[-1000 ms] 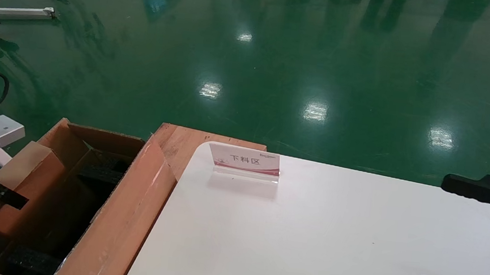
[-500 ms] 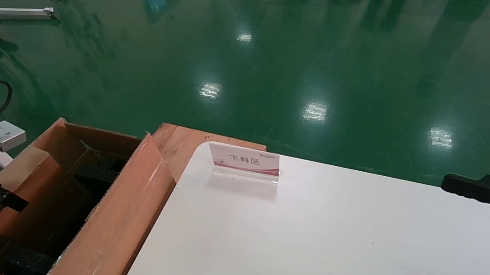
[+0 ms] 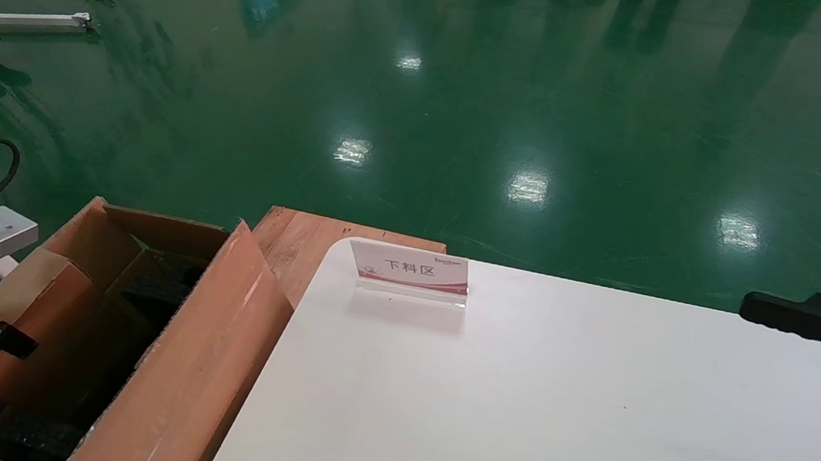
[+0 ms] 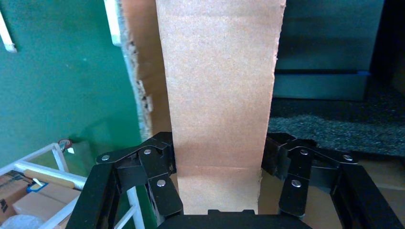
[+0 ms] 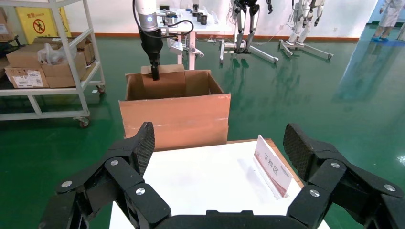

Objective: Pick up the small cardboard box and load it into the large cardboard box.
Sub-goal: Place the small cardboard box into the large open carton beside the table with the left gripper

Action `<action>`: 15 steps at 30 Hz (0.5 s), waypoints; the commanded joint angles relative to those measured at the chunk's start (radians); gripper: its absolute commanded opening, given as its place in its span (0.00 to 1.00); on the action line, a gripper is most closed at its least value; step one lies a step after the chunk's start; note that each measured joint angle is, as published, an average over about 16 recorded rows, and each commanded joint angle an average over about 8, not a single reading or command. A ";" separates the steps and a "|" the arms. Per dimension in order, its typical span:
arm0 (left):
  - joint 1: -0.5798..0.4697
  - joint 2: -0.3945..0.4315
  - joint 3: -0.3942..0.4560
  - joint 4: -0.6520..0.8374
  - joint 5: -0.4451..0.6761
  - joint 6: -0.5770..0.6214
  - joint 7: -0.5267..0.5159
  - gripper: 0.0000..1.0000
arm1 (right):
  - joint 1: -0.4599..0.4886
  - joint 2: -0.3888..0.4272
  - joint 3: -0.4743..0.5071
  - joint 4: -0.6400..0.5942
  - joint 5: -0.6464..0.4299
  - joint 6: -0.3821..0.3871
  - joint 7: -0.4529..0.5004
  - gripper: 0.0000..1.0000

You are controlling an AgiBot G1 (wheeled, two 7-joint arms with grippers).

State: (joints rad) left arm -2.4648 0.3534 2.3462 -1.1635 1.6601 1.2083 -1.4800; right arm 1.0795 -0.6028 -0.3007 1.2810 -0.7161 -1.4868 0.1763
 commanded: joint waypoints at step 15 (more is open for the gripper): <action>-0.004 -0.004 0.000 -0.005 0.003 0.004 0.001 1.00 | 0.000 0.000 0.000 0.000 0.000 0.000 0.000 1.00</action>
State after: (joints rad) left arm -2.4688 0.3490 2.3466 -1.1681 1.6636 1.2121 -1.4795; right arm 1.0795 -0.6028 -0.3007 1.2810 -0.7160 -1.4869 0.1763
